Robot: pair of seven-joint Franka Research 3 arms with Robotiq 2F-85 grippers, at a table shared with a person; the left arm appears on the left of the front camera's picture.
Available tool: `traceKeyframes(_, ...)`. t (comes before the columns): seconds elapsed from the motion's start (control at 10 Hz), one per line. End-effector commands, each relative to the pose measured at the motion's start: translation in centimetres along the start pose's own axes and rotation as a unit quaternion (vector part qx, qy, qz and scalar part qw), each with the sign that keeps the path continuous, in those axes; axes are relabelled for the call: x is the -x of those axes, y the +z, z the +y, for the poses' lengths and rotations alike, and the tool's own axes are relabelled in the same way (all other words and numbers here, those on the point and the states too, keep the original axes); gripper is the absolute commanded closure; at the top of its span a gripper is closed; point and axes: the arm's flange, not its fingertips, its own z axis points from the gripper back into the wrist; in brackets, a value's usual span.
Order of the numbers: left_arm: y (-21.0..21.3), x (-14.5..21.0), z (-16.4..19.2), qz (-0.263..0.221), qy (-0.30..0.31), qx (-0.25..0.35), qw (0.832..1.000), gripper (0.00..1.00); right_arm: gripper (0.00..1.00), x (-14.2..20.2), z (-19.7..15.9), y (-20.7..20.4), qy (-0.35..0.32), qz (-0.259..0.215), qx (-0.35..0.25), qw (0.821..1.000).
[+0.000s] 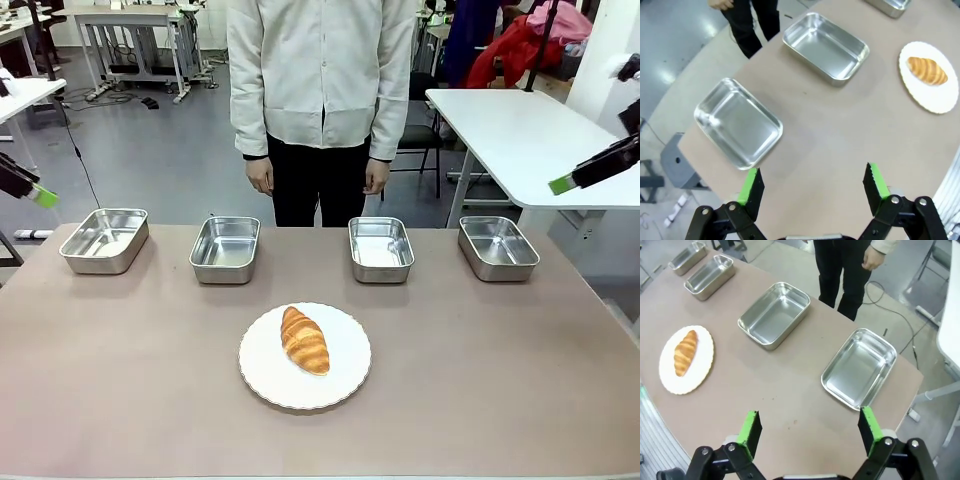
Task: Place the bread in the container.
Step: Place the Butter Roll into the Airtight Container indicated by the human.
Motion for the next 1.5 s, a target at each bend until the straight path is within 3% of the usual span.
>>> traceKeyframes(0.0, 2.5, 0.6, 2.2, -0.047, -0.003, 0.01, 0.999, 0.0, 0.0, -0.4, -4.4, 1.1, 0.019, -0.026, -0.049, 0.998)
traceKeyframes(0.3, 5.0, 2.2, 5.1, -0.105, -0.004, 0.031, 0.994, 0.0, 0.0, 0.7, -6.9, 3.1, 0.015, -0.067, -0.057, 0.996)
traceKeyframes(0.6, 6.9, 3.2, 5.6, -0.142, 0.009, 0.018, 0.99, 0.0, 0.0, 2.0, -8.2, 4.5, 0.011, -0.09, -0.072, 0.993)
traceKeyframes(1.4, 7.5, 2.3, 4.5, -0.145, 0.051, 0.027, 0.988, 0.0, 0.0, 1.2, -8.3, 5.4, -0.019, -0.107, -0.075, 0.991)
